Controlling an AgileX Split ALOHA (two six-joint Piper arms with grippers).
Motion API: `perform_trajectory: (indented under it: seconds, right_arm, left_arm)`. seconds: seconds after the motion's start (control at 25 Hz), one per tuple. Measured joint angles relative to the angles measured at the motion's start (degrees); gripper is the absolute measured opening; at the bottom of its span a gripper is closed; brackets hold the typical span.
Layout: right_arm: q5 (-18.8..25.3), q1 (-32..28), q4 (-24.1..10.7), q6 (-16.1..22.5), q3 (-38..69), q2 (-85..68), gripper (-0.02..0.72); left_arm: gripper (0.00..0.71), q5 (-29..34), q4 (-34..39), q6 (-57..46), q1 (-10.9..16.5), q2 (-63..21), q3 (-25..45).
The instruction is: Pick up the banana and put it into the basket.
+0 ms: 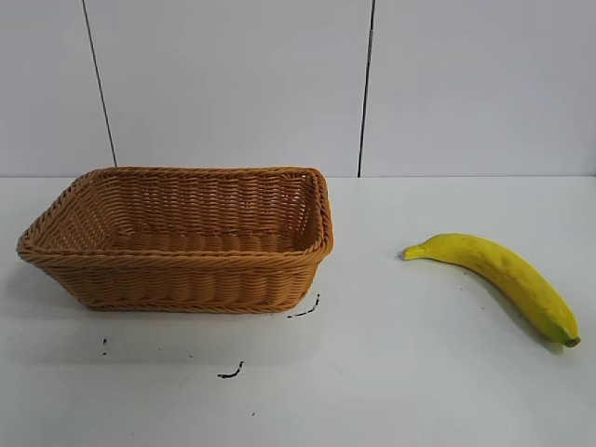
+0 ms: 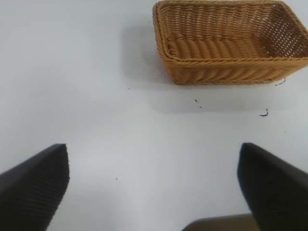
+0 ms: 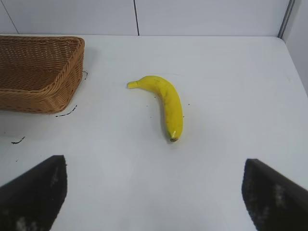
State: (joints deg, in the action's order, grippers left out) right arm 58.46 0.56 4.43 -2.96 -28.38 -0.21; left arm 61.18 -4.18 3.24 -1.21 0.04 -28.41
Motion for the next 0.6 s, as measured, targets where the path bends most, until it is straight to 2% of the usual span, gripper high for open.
perform_trajectory:
  seconds: [0.6]
  right_arm:
    - [0.07,0.0,-0.11,0.0,-0.26,1.29,0.692]
  left_arm:
    - [0.69,0.0,0.0,0.0,0.0,0.0,0.0]
